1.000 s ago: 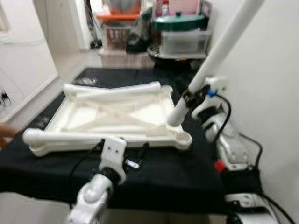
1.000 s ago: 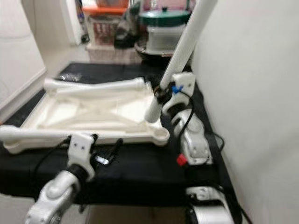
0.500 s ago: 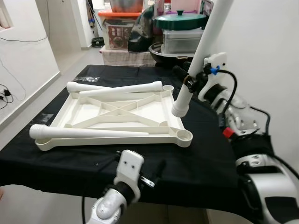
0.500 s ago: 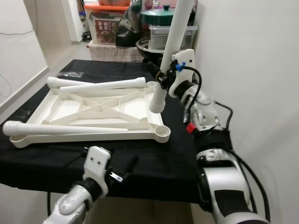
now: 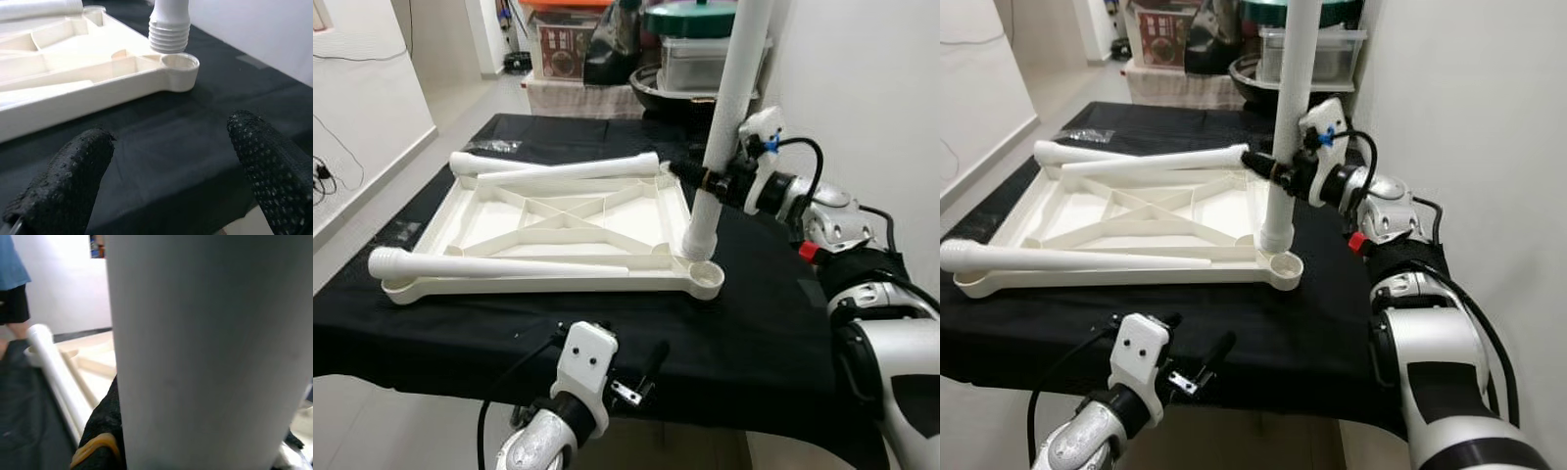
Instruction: Building children table
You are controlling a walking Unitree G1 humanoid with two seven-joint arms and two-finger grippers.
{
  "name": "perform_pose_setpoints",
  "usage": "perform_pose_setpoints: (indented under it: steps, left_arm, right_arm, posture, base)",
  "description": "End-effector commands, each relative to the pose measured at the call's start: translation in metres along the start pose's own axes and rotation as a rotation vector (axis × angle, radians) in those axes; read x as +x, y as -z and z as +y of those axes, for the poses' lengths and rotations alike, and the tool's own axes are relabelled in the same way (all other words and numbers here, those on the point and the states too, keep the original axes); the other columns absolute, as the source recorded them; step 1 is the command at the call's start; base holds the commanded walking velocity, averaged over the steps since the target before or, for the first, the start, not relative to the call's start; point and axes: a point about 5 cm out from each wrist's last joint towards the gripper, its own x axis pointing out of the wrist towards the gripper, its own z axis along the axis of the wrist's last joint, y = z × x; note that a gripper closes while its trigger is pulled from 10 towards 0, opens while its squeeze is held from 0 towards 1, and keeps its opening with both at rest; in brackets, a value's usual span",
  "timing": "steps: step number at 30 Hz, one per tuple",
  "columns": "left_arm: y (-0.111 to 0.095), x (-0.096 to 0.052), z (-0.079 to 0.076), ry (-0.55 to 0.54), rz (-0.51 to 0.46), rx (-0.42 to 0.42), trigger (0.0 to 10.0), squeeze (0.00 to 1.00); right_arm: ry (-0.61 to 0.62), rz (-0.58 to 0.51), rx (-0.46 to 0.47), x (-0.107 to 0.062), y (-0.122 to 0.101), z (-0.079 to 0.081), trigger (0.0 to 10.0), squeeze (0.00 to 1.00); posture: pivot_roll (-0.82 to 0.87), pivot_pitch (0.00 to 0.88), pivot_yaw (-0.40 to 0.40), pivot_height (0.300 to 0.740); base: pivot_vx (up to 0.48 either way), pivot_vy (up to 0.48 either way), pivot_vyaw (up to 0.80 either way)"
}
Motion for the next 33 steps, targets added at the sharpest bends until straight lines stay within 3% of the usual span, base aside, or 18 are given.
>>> perform_pose_setpoints:
  steps: [1, 6, 11, 17, 33]
  left_arm:
    - [0.002, -0.005, 0.001, -0.008, 0.027, 0.012, 10.0, 0.00]
    - [0.000, -0.010, 0.001, -0.014, 0.039, 0.014, 10.0, 0.00]
    - [-0.001, -0.012, 0.001, -0.017, 0.045, 0.018, 10.0, 0.00]
    - [-0.004, -0.017, 0.002, -0.023, 0.052, 0.005, 10.0, 0.00]
    - [-0.004, -0.025, 0.005, -0.029, 0.080, -0.011, 10.0, 0.00]
  right_arm:
    - [-0.095, -0.023, -0.002, 0.001, -0.003, 0.005, 10.0, 0.00]
    - [-0.246, -0.038, 0.027, 0.000, -0.001, 0.013, 10.0, 0.00]
    - [-0.245, -0.032, 0.006, 0.001, -0.003, 0.011, 10.0, 0.00]
    - [-0.246, -0.048, -0.059, -0.003, -0.025, 0.004, 10.0, 0.00]
    - [-0.180, 0.006, -0.138, -0.020, -0.029, -0.008, 10.0, 0.00]
  posture:
    - [0.13, 0.159, -0.027, 0.740]
    - [0.13, 0.169, -0.033, 0.740]
    - [0.14, 0.171, -0.032, 0.740]
    - [0.16, 0.177, -0.029, 0.740]
    - [0.16, 0.193, -0.014, 0.740]
  base:
    - [0.000, 0.000, 0.00]
    - [0.000, 0.000, 0.00]
    - [0.000, 0.000, 0.00]
    - [0.000, 0.000, 0.00]
    - [0.000, 0.000, 0.00]
